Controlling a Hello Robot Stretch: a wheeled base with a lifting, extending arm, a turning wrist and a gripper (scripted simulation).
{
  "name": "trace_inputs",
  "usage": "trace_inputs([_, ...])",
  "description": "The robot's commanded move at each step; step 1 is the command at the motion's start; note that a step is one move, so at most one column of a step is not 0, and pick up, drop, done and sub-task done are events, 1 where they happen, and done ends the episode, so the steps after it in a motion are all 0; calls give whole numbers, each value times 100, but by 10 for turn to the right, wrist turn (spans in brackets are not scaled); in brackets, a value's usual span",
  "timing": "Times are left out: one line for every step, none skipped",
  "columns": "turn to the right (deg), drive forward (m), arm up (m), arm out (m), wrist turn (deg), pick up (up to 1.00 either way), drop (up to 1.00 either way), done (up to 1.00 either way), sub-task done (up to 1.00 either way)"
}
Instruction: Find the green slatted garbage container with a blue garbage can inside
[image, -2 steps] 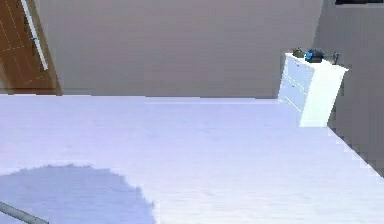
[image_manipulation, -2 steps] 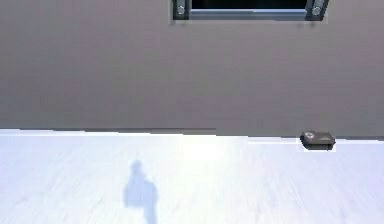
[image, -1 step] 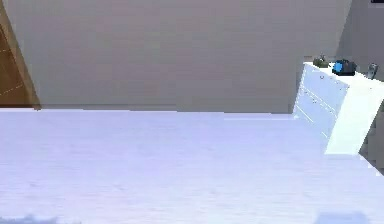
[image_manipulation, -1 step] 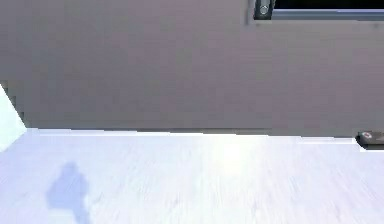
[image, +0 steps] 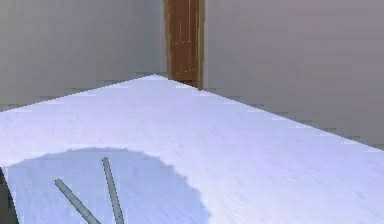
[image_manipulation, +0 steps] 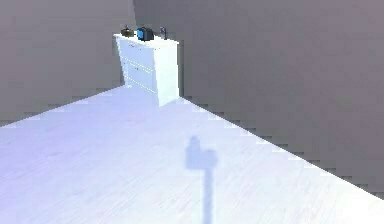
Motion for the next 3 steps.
trace_inputs([0,100,0,0,0,0,0,0,0])
trace_inputs([0,25,0,0,0,0,0,0,0])
trace_inputs([-60,0,0,0,0,0,0,0,0])
